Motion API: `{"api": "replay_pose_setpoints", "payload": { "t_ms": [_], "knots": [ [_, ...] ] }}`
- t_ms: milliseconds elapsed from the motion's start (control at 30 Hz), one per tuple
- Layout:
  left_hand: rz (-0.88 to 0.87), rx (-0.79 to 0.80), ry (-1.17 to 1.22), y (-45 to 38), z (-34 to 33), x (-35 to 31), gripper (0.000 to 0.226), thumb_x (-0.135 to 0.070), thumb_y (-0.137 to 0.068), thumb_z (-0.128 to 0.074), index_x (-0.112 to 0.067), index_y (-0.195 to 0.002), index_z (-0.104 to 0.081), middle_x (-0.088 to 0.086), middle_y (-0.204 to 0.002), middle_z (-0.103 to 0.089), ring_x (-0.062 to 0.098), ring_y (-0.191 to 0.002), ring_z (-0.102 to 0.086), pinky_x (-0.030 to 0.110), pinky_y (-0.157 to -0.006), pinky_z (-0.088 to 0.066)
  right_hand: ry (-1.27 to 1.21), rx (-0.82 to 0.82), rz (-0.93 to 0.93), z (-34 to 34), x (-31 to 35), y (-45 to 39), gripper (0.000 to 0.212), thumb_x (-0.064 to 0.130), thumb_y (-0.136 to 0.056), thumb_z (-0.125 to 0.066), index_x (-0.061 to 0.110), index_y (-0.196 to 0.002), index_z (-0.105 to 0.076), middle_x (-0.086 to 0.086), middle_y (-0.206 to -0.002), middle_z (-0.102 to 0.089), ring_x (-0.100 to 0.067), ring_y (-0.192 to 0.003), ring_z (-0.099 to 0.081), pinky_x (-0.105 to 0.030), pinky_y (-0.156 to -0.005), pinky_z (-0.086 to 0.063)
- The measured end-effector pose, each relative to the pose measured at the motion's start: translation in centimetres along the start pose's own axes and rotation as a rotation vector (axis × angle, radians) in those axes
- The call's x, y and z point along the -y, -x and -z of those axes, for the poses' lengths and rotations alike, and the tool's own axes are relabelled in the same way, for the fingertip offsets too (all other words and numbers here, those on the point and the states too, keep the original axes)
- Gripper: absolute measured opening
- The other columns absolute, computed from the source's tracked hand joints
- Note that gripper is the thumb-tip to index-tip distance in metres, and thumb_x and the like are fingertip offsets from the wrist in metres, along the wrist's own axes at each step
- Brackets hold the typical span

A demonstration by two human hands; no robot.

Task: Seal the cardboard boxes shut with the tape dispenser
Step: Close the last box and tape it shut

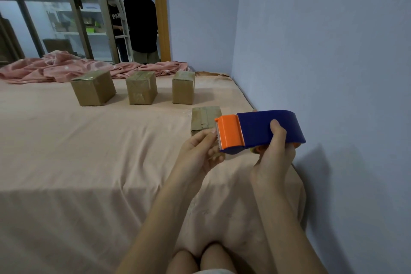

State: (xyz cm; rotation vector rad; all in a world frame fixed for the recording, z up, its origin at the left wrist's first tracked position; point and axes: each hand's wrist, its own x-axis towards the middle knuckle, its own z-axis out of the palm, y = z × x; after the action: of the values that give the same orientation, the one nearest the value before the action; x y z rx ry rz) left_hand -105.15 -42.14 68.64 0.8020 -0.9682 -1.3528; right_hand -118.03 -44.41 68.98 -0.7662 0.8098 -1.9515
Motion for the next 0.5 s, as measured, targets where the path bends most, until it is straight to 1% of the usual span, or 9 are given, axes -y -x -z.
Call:
{"api": "replay_pose_setpoints", "payload": {
  "t_ms": [33, 100, 167, 233, 300, 333, 400, 433, 500],
  "knots": [
    [0.009, -0.004, 0.027, 0.0, 0.0, 0.1, 0.025, -0.033, -0.078, -0.061, -0.013, -0.090, -0.068, 0.013, -0.075, -0.054, 0.015, -0.069, -0.053, 0.024, -0.062, -0.053, -0.009, -0.003, -0.005, 0.0, -0.1, 0.0, 0.039, 0.039, -0.070, -0.060, 0.022, -0.103, -0.052, 0.008, -0.079, -0.068, -0.006, -0.067, -0.065, -0.016, -0.051, -0.047],
    [0.028, -0.013, 0.089, -0.1, -0.1, 0.3, 0.022, -0.032, -0.076, -0.063, -0.013, -0.087, -0.068, 0.006, -0.071, -0.059, 0.011, -0.063, -0.055, 0.022, -0.060, -0.051, -0.022, -0.002, -0.015, 0.0, -0.3, -0.1, 0.041, 0.040, -0.069, -0.060, 0.022, -0.105, -0.052, 0.006, -0.080, -0.068, -0.006, -0.067, -0.064, -0.016, -0.053, -0.048],
    [0.044, -0.012, 0.154, -0.1, -0.4, 0.4, 0.017, -0.029, -0.075, -0.064, -0.015, -0.081, -0.070, 0.004, -0.069, -0.057, 0.007, -0.054, -0.051, 0.019, -0.053, -0.049, -0.022, 0.005, -0.029, 0.2, -0.6, -0.1, 0.038, 0.040, -0.070, -0.060, 0.024, -0.104, -0.052, 0.007, -0.080, -0.069, -0.008, -0.070, -0.066, -0.018, -0.057, -0.049],
    [0.044, -0.018, 0.161, 0.1, -0.5, 0.4, 0.016, -0.029, -0.075, -0.063, -0.016, -0.077, -0.072, 0.005, -0.068, -0.053, 0.007, -0.051, -0.049, 0.019, -0.051, -0.049, -0.027, 0.019, -0.029, 0.4, -0.7, -0.1, 0.037, 0.040, -0.071, -0.060, 0.024, -0.103, -0.052, 0.008, -0.078, -0.070, -0.009, -0.071, -0.067, -0.019, -0.058, -0.050],
    [0.013, -0.081, 0.054, 0.2, -0.7, 0.4, 0.021, -0.031, -0.081, -0.061, -0.013, -0.082, -0.070, 0.009, -0.069, -0.058, 0.011, -0.055, -0.056, 0.022, -0.052, -0.051, -0.047, 0.027, -0.019, 0.5, -0.8, -0.1, 0.035, 0.040, -0.071, -0.060, 0.025, -0.102, -0.053, 0.008, -0.079, -0.070, -0.009, -0.071, -0.067, -0.019, -0.057, -0.050],
    [-0.025, -0.140, -0.029, 0.1, -0.9, 0.5, 0.022, -0.030, -0.086, -0.060, -0.010, -0.084, -0.069, 0.012, -0.071, -0.063, 0.014, -0.058, -0.060, 0.024, -0.054, -0.053, -0.050, 0.024, 0.000, 0.3, -0.7, 0.1, 0.035, 0.040, -0.072, -0.061, 0.025, -0.102, -0.052, 0.008, -0.079, -0.070, -0.008, -0.071, -0.067, -0.018, -0.056, -0.050],
    [-0.156, -0.284, -0.192, 0.1, -1.4, 0.7, 0.022, -0.023, -0.093, -0.056, -0.008, -0.081, -0.067, 0.011, -0.074, -0.069, 0.018, -0.063, -0.065, 0.028, -0.057, -0.056, -0.035, -0.011, 0.042, 0.1, -1.0, 0.6, 0.036, 0.041, -0.072, -0.063, 0.026, -0.103, -0.052, 0.009, -0.081, -0.070, -0.007, -0.071, -0.066, -0.016, -0.055, -0.049],
    [-0.236, -0.349, -0.265, 0.0, -1.7, 0.8, 0.022, -0.019, -0.094, -0.056, -0.009, -0.078, -0.067, 0.009, -0.073, -0.069, 0.017, -0.064, -0.066, 0.028, -0.056, -0.056, -0.039, -0.025, 0.046, -0.1, -1.0, 0.9, 0.036, 0.041, -0.073, -0.065, 0.027, -0.103, -0.051, 0.009, -0.081, -0.070, -0.007, -0.071, -0.066, -0.015, -0.055, -0.049],
    [-0.393, -0.437, -0.437, 0.0, -1.9, 1.2, 0.020, -0.015, -0.094, -0.056, -0.014, -0.076, -0.065, 0.001, -0.070, -0.067, 0.007, -0.063, -0.063, 0.024, -0.055, -0.053, -0.053, -0.070, 0.041, -0.3, -1.5, 1.1, 0.033, 0.038, -0.078, -0.069, 0.029, -0.102, -0.050, 0.012, -0.079, -0.070, -0.004, -0.069, -0.066, -0.014, -0.054, -0.049]
  ]
}}
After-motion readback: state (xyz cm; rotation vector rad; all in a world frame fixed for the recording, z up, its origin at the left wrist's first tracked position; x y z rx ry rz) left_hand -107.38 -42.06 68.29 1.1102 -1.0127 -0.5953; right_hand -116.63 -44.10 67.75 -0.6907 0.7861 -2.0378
